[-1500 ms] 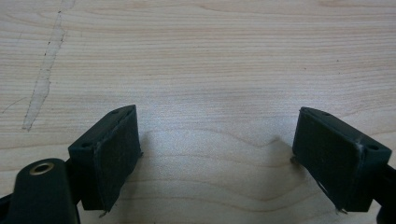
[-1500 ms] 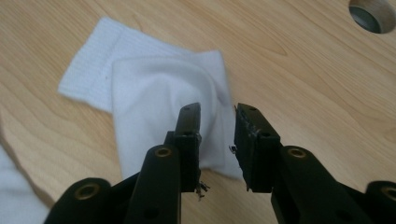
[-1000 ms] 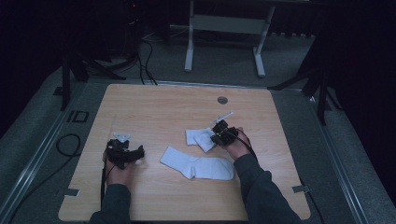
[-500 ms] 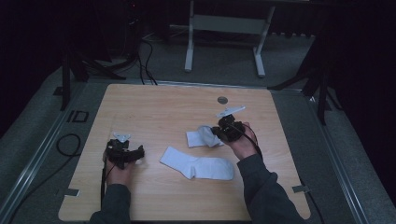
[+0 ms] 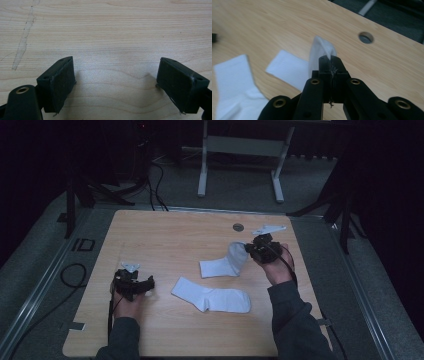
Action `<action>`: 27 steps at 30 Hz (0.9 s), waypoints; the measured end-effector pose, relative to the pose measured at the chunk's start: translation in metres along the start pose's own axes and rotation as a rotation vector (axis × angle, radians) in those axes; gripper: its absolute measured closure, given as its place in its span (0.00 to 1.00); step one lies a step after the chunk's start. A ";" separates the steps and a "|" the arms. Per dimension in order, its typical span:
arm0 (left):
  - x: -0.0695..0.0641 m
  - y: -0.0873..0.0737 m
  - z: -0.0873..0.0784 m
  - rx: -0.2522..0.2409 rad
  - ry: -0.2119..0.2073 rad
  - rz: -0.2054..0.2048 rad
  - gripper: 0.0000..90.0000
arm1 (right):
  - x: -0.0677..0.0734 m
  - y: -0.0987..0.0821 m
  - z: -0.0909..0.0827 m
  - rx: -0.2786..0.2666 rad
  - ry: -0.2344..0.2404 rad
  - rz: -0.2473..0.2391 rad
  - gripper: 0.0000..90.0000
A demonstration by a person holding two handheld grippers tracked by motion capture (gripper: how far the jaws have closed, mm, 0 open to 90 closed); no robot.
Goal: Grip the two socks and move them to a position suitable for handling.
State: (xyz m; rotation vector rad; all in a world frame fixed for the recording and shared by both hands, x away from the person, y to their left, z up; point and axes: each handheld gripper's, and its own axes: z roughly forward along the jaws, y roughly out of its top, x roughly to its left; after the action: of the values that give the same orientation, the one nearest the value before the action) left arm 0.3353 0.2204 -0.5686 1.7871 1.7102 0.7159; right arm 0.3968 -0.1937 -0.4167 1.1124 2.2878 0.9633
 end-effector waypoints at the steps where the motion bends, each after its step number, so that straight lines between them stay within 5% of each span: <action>1: 0.000 0.000 0.000 -0.001 0.000 -0.001 0.17 | -0.004 -0.002 -0.001 0.003 -0.006 0.013 0.98; 6: 0.000 0.000 0.000 -0.001 0.000 -0.003 0.17 | -0.026 -0.018 -0.001 0.040 -0.052 0.046 0.98; 7: 0.000 0.000 0.000 0.003 0.000 0.002 0.17 | -0.040 -0.031 0.003 0.074 -0.068 0.084 0.98; 13: 0.000 0.000 0.000 0.003 0.000 0.002 0.17 | -0.063 -0.060 0.010 0.133 -0.085 0.151 0.98; 24: 0.000 0.000 0.000 0.002 -0.001 0.002 0.17 | -0.070 -0.112 -0.002 0.184 -0.078 0.206 0.97; 27: 0.000 0.000 0.000 0.002 0.000 0.002 0.17 | -0.072 -0.125 -0.004 0.245 -0.115 0.183 0.83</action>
State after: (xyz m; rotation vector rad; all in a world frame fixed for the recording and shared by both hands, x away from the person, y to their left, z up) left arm 0.3350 0.2204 -0.5685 1.7907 1.7105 0.7154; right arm 0.3727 -0.3088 -0.5012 1.4607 2.2839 0.6744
